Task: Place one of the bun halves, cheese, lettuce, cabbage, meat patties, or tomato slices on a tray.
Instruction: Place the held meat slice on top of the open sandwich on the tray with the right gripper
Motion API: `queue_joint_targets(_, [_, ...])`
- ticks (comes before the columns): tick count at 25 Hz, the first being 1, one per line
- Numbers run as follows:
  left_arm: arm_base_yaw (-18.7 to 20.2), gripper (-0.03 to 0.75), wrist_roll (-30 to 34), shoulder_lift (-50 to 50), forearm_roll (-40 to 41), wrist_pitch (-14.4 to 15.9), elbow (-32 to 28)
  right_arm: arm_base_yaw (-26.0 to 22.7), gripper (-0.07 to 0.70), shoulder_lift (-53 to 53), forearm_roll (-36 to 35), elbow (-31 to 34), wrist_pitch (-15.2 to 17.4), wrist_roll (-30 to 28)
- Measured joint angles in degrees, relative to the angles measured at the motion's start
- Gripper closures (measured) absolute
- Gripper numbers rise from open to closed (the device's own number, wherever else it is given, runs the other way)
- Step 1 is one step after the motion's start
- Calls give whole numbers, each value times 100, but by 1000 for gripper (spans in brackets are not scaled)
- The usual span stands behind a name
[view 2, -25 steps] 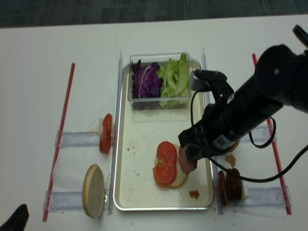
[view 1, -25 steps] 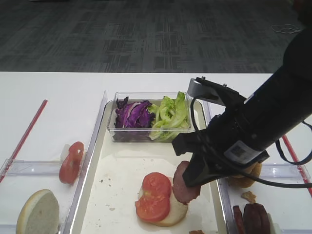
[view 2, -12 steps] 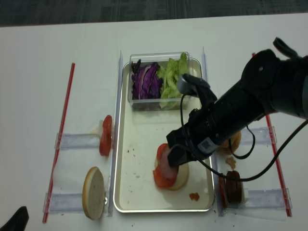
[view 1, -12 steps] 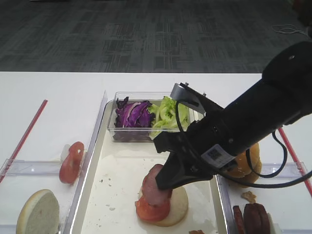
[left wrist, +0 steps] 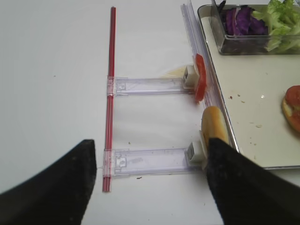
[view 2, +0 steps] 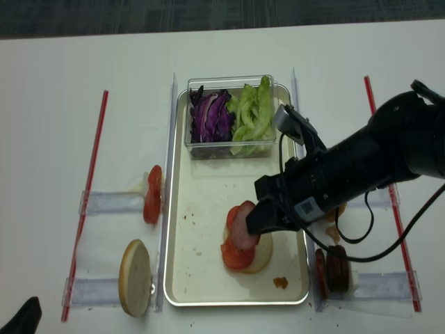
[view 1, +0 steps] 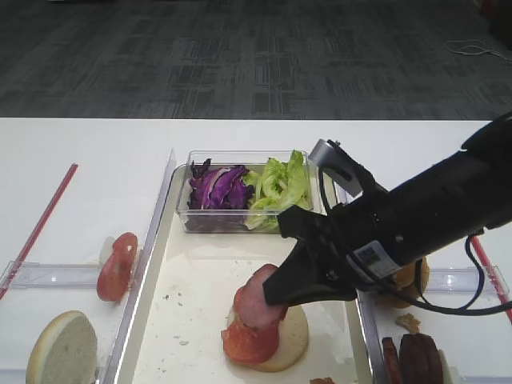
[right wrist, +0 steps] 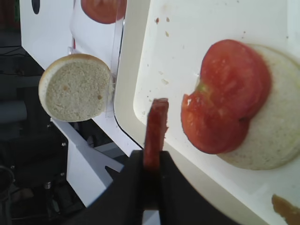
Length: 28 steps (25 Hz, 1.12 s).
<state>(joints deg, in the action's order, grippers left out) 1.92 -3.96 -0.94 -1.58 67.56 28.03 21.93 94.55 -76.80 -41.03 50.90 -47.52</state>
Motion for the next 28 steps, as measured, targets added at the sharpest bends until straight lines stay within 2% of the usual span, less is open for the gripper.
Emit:
queue_joint_targets(9, [0, 247, 0, 0, 0, 0, 0, -10, 547, 24, -643, 301, 13, -760])
queue_joint_targets(14, [0, 247, 0, 0, 0, 0, 0, -98, 547, 419, -978, 330, 215, -993])
queue_joint_targets(19, [0, 247, 0, 0, 0, 0, 0, -114, 547, 651, -1251, 330, 270, -1146])
queue_joint_targets(28, [0, 247, 0, 0, 0, 0, 0, -126, 547, 900, -1296, 330, 209, -1200])
